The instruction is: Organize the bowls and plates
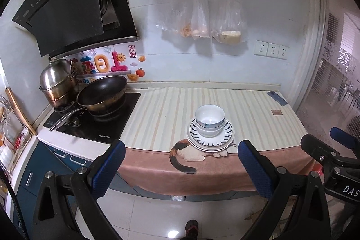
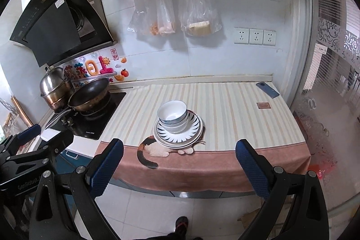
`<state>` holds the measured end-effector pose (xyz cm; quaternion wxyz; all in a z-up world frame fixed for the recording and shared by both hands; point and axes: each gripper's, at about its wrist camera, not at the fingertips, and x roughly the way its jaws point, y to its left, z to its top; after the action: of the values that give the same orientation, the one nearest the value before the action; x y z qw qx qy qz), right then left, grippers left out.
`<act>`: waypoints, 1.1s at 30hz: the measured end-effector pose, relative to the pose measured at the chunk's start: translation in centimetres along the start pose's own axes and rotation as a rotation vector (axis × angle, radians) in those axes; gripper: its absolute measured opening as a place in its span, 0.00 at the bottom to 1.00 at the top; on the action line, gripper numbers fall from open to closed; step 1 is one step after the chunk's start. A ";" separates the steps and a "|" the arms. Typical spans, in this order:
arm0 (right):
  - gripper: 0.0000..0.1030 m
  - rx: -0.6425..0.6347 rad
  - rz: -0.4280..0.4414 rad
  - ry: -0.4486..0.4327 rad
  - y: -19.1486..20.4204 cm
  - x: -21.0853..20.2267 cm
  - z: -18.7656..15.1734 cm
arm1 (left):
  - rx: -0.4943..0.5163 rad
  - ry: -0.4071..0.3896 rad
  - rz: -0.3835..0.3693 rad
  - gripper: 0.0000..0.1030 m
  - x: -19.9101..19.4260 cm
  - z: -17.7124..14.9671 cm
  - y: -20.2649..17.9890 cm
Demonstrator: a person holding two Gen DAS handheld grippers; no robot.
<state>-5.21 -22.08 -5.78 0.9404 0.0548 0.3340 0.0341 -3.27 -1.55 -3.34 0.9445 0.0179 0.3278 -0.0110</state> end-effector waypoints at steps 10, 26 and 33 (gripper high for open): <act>0.99 -0.004 -0.026 -0.021 -1.1 -0.8 0.1 | -0.012 -0.009 0.007 1.00 -0.3 -0.1 -0.2; 0.99 -0.005 -0.034 -0.016 -1.6 -0.5 0.3 | -0.017 -0.017 0.006 1.00 -0.5 0.0 0.0; 0.99 -0.006 -0.036 -0.016 -1.7 -0.4 0.3 | -0.028 -0.014 0.014 1.00 -0.8 -0.1 -0.4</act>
<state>-5.28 -23.84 -5.52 0.9435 0.0464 0.3276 0.0177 -4.00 -1.91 -2.98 0.9470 0.0070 0.3213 0.0001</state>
